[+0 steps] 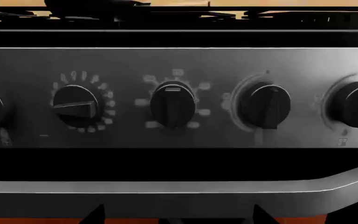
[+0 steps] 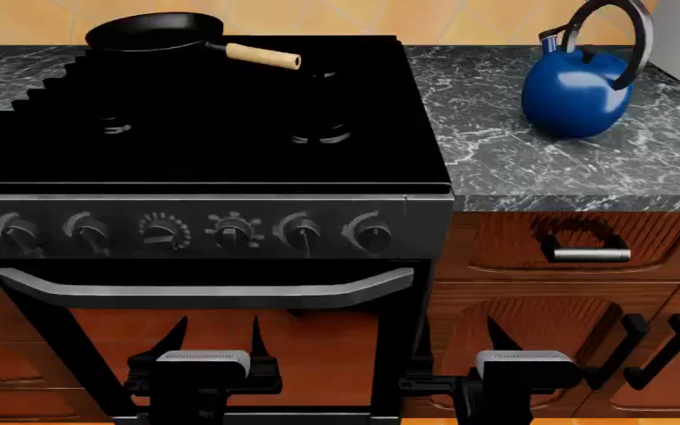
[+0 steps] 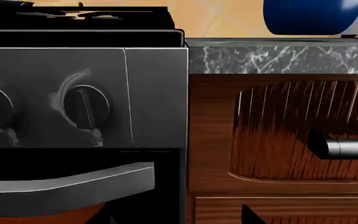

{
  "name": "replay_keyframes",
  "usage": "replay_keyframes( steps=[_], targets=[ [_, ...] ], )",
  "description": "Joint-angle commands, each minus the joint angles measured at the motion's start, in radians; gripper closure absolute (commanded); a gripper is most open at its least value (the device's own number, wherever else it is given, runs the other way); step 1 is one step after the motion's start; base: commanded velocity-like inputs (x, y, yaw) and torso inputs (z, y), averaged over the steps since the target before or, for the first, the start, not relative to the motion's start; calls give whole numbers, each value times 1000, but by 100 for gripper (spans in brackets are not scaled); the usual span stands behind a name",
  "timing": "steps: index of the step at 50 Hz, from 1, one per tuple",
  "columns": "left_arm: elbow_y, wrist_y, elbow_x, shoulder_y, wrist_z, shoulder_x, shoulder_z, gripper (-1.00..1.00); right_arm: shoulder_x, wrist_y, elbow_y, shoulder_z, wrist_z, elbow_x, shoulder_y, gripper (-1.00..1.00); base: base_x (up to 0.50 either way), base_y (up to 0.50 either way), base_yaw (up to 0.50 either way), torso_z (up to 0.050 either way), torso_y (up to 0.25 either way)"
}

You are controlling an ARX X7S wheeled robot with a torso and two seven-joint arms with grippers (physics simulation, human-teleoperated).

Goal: Pick the kettle from the counter and place it on a stove burner. Then turn the burner on.

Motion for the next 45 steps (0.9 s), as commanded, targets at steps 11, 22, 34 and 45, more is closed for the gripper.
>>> replay_keyframes(
  steps=[11, 22, 34, 45],
  targets=[
    [-15, 5, -25, -9, -61, -46, 59, -100, 42, 17, -6, -48, 79, 40, 6, -100, 0, 0, 0, 0, 0],
    [-19, 5, -38, -11, -81, -66, 83, -100, 60, 13, -9, -69, 97, 71, 3, -100, 0, -148, 0, 0, 0],
    [-18, 6, -50, -13, -101, -79, 101, -100, 76, 12, -12, -84, 113, 95, 2, -100, 0, -186, 0, 0, 0],
    [-21, 7, -62, -15, -115, -91, 115, -100, 87, 12, -12, -97, 128, 107, 3, -100, 0, -260, 0, 0, 0]
  ],
)
